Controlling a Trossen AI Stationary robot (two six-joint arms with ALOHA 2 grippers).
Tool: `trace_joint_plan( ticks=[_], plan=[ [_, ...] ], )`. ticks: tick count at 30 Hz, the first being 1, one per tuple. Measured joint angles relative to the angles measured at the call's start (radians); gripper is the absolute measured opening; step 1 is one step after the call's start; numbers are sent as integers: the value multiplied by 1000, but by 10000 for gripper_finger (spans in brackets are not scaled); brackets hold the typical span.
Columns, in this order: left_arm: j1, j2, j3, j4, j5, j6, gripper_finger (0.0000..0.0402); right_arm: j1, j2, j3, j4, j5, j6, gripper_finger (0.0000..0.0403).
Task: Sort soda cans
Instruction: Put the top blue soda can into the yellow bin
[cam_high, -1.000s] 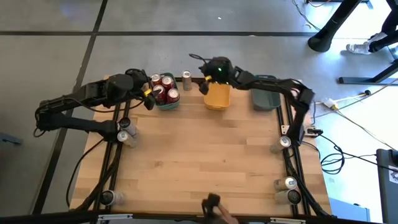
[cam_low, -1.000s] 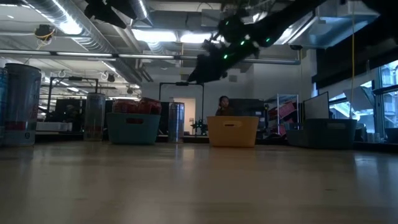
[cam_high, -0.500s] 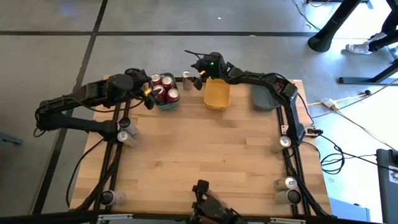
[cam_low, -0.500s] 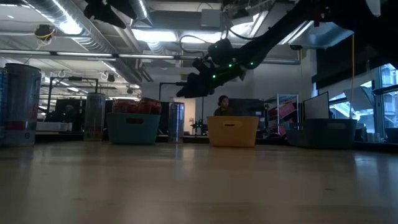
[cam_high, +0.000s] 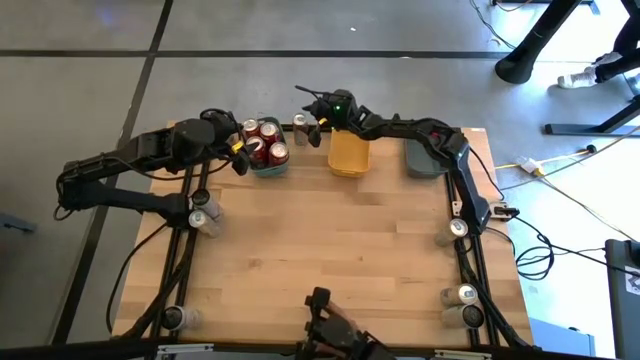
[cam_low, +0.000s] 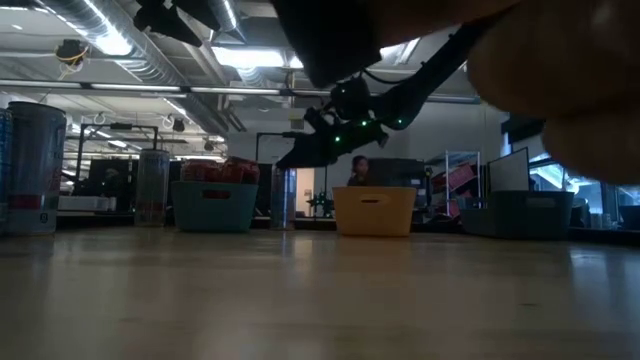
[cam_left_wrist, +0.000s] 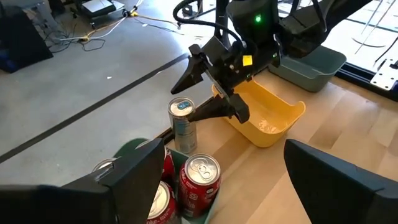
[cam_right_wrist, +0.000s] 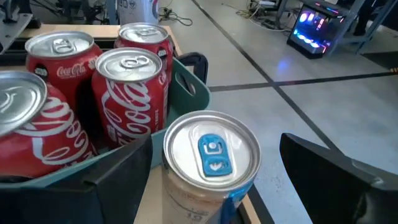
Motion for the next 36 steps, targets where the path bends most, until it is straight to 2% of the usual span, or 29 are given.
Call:
trace_joint_plan(
  ticks=[16, 28, 36],
  plan=[
    [0, 0, 0, 4, -25, 29, 320, 3, 37, 0, 59, -8, 31, 346],
    [0, 0, 0, 3, -27, 36, 320, 2, 38, 0, 77, -8, 60, 229],
    [0, 0, 0, 2, -27, 34, 320, 1, 0, -2, 10, 4, 60, 236]
  ],
)
